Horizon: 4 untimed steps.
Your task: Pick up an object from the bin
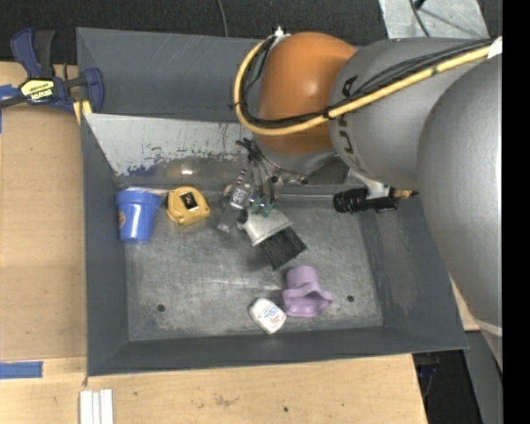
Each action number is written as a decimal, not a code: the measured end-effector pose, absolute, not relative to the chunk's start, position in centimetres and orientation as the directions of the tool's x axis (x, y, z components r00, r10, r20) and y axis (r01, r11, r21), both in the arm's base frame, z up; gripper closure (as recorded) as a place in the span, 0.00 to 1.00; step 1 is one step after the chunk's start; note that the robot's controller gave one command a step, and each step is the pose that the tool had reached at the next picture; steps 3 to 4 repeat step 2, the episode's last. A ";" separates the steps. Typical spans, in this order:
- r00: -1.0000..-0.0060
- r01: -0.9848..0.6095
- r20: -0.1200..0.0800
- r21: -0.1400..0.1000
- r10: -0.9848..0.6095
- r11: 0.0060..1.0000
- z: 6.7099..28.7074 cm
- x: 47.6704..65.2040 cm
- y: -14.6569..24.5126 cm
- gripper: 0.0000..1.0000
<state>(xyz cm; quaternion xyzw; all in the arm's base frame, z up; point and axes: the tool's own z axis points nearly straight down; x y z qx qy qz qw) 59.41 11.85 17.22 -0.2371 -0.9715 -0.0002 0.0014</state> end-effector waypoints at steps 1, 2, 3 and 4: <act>-0.947 0.321 0.005 -0.004 0.321 0.947 22.0 58.5 11.0 1.00; -0.975 0.223 -0.019 0.007 0.223 0.975 22.1 58.9 11.4 1.00; -0.975 0.223 -0.019 0.007 0.223 0.975 22.1 58.9 11.4 1.00; -0.975 0.223 -0.019 0.007 0.223 0.975 22.1 58.9 11.4 1.00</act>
Offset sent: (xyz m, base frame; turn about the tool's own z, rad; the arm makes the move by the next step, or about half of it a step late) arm -0.0067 0.0093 -0.0563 -0.3628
